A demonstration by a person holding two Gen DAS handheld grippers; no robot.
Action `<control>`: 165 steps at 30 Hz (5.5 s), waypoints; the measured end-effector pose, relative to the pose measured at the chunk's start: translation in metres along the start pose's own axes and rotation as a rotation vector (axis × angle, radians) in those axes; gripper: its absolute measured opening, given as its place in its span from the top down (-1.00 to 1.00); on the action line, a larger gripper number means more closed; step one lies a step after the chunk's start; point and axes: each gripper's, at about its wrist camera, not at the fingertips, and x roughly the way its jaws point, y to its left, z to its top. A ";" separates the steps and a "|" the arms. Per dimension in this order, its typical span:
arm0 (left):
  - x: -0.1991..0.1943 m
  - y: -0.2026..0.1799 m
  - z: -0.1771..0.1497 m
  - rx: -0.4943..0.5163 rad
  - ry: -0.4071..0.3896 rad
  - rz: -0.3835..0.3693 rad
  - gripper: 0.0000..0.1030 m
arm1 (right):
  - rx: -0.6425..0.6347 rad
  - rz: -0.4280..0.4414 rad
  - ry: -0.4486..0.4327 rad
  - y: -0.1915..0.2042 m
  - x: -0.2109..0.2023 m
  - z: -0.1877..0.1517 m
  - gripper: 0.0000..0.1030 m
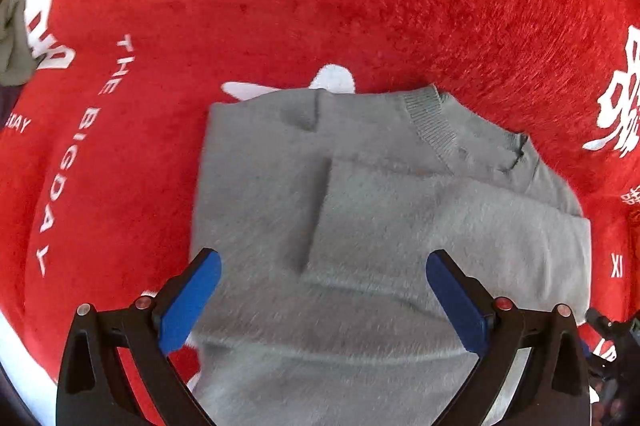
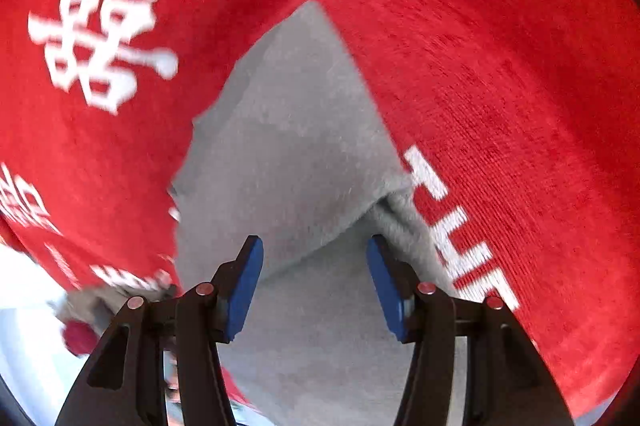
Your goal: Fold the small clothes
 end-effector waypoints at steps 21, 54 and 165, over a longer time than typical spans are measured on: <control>-0.028 0.003 -0.044 0.133 -0.014 0.134 -0.64 | -0.260 -0.192 0.018 0.016 -0.030 0.023 0.13; -0.047 0.061 -0.086 0.061 0.022 0.143 -0.66 | -0.157 0.101 0.343 0.111 0.159 -0.077 0.76; -0.046 0.040 -0.316 0.262 0.287 -0.333 -1.00 | -0.432 -0.015 0.488 -0.157 -0.037 -0.219 -0.56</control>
